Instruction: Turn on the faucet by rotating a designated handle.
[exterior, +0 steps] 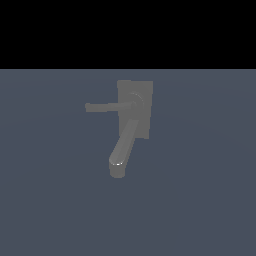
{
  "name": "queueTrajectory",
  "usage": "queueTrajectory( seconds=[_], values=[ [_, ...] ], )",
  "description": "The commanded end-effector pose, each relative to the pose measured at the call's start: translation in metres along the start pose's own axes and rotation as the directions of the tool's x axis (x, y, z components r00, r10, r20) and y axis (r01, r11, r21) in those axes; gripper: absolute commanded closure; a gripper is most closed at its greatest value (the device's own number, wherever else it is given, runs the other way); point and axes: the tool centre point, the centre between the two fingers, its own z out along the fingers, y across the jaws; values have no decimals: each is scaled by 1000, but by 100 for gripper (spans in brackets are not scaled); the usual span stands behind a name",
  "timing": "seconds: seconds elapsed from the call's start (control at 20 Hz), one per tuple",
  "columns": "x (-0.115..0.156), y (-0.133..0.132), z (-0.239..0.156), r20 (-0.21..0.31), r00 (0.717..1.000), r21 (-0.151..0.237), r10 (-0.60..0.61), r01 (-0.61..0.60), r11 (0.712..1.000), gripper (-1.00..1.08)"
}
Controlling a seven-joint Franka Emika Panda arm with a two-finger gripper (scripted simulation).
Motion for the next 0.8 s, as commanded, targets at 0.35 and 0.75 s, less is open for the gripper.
queueTrajectory(
  seconds=[0.35, 0.75],
  values=[
    [2, 4, -4, -21, 1000, -50, 8, -9, 999, 108],
    [10, 18, -20, -98, 995, -229, 26, -48, 972, 108]
  ],
)
